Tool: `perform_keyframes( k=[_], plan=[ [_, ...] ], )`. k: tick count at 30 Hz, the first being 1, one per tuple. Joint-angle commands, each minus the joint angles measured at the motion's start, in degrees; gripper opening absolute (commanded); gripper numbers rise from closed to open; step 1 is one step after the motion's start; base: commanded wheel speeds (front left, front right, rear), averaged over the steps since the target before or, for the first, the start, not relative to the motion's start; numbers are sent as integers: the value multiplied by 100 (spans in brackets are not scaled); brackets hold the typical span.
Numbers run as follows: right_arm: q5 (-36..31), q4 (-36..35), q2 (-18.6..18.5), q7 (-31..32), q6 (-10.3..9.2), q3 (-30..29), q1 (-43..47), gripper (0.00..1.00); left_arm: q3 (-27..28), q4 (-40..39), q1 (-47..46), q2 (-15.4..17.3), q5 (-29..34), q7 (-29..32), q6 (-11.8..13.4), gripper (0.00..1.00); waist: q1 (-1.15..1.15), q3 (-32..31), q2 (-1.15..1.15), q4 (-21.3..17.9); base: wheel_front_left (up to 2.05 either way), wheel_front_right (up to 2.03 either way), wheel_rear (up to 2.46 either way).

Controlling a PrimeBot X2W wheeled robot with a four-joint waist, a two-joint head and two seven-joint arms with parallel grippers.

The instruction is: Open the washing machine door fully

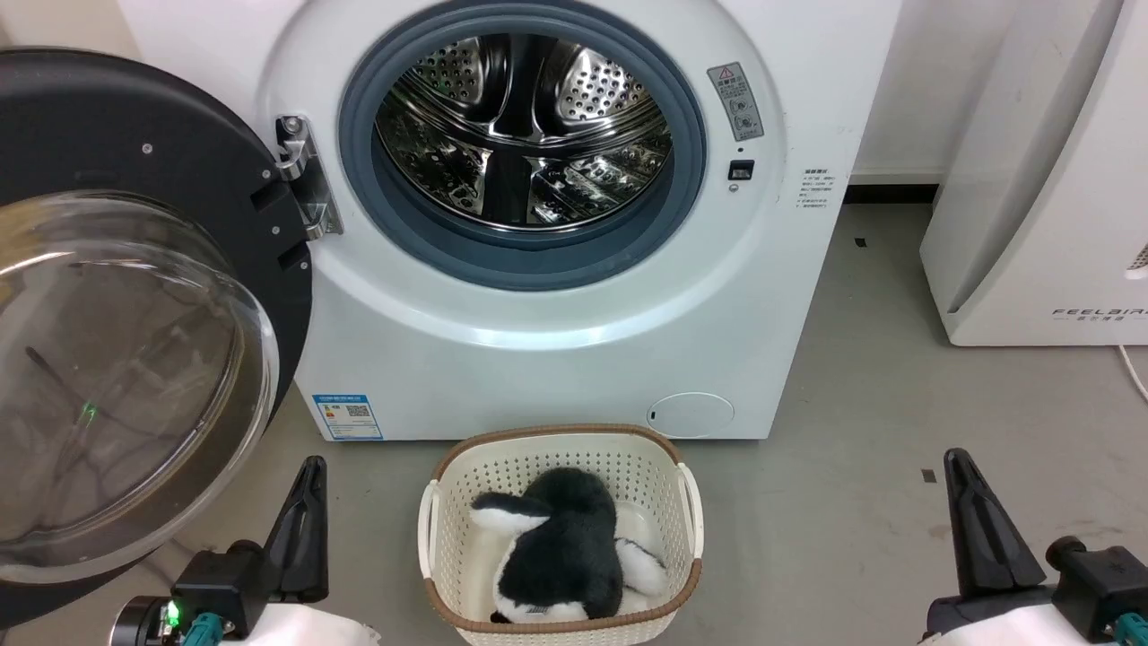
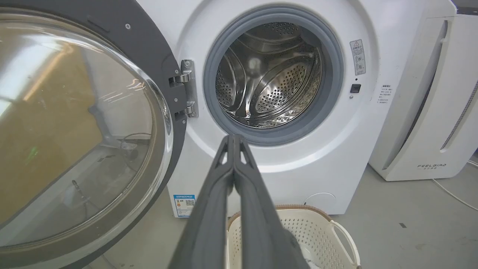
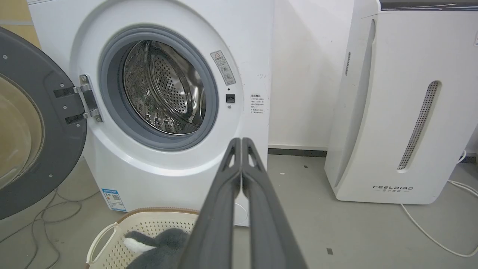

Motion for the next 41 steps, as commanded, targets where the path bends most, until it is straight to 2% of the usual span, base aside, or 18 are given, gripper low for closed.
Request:
perform_keyframes(
  k=[1,41],
  plan=[
    [-48,-3,2,27,1,12,-54,0,-15,-32,-32,2,34,26,30,0,0,1,0,1,0,0,0],
    [-195,-9,7,498,2,153,-190,0,-172,-153,-108,3,153,494,229,0,0,55,0,15,0,0,0]
  ],
)
